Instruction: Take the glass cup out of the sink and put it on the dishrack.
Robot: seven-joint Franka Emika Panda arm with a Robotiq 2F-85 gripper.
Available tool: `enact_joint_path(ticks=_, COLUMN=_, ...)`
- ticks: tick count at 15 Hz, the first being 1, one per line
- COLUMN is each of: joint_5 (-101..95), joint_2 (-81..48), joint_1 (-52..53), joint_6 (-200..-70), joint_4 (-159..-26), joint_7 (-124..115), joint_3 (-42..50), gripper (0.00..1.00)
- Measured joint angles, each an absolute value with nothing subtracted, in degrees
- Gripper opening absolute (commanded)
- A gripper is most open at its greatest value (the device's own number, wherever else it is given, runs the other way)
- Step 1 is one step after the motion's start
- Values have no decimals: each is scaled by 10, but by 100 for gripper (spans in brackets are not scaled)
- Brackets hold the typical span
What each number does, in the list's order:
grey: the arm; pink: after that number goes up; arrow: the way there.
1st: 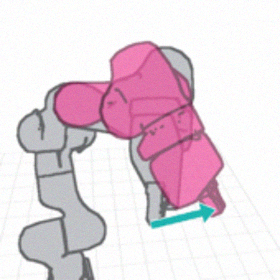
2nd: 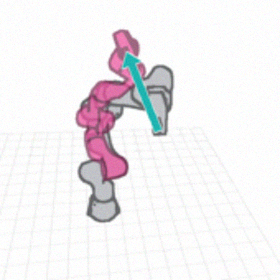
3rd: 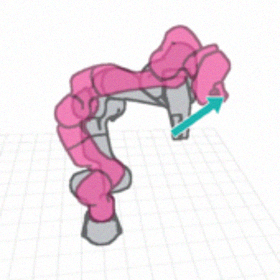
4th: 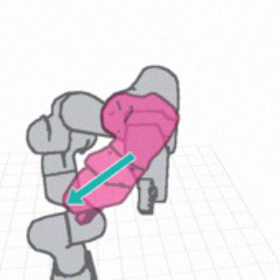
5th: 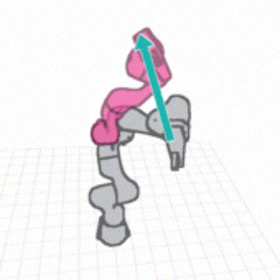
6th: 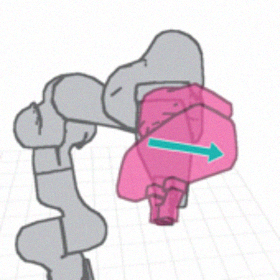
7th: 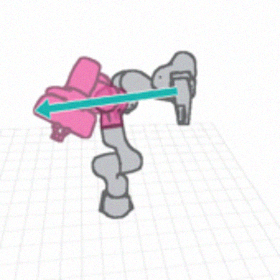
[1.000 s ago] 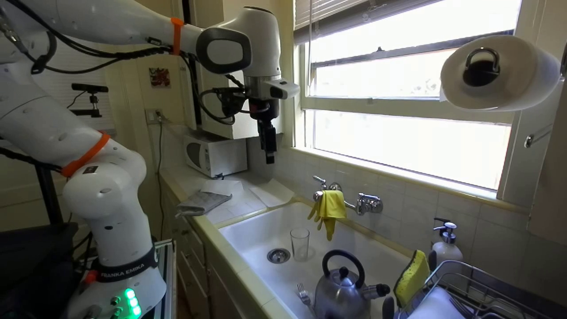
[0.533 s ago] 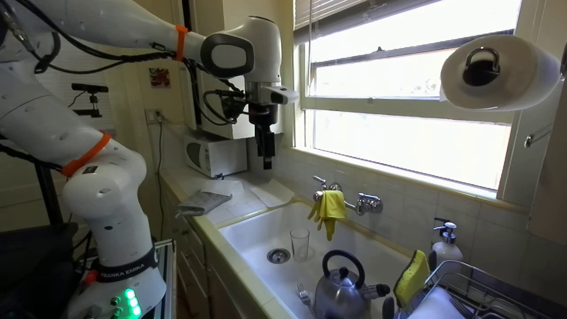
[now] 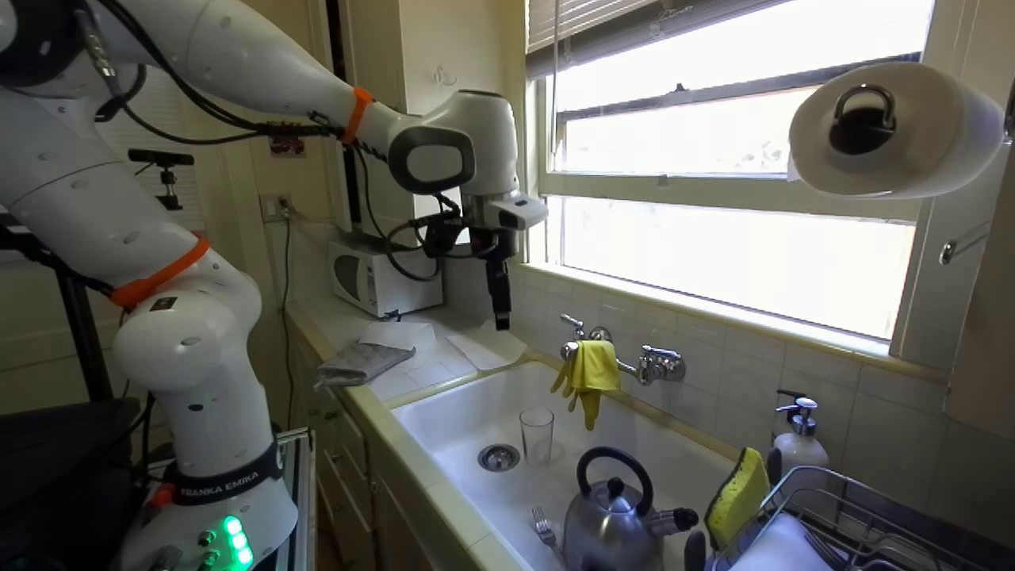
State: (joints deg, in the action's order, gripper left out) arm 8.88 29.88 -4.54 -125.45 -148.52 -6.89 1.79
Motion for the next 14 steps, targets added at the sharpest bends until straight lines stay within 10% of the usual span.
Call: enact_joint_path(ticks=14, joint_5=91, joint_2=72, joint_1=6, joint_6=-1427, joint_4=-1487, joint_7=-203, joint_3=-75, gripper=100)
